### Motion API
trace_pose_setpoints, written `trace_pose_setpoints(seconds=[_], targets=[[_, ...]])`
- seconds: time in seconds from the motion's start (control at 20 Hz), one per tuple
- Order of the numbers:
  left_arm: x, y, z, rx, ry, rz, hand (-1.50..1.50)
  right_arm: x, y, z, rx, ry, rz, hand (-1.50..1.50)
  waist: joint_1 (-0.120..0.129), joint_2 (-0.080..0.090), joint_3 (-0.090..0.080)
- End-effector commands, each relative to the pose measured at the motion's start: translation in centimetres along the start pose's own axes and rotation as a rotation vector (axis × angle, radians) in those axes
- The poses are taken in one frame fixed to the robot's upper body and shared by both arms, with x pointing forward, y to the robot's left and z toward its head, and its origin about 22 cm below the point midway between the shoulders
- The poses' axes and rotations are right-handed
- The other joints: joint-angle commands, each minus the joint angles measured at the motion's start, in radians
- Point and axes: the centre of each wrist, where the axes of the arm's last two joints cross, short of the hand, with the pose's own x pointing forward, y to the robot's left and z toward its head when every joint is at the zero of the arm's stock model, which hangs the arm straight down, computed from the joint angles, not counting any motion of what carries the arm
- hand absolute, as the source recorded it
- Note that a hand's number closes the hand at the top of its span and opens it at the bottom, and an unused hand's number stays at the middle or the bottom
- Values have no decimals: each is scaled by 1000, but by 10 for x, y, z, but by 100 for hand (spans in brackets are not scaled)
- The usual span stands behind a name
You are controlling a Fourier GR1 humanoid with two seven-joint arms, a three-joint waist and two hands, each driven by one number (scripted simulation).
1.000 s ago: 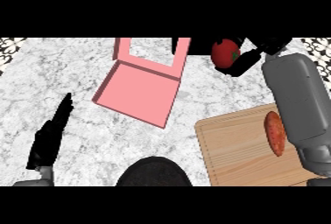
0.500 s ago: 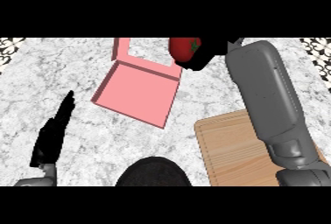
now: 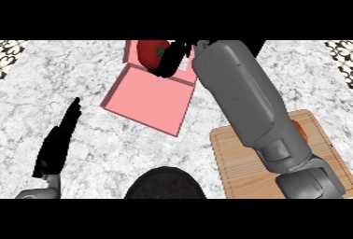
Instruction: Pick the tomato from the cutting board and place it in the cardboard box
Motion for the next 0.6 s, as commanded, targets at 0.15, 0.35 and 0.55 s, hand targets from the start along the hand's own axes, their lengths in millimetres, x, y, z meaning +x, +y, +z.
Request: trace_pose_setpoints(seconds=[0.15,0.35,0.55], targets=[[13,-1,-9,-26,-19,-7,0,-17,47,-12,68,92,55,150,38,10,-1],[12,-4,-5,-46,-25,12,0,-13,61,-15,96,161,61,150,42,7,-1],[10,-16,-16,-57,-48,11,0,-35,70,-9,92,247,-6,-150,70,22,-2]])
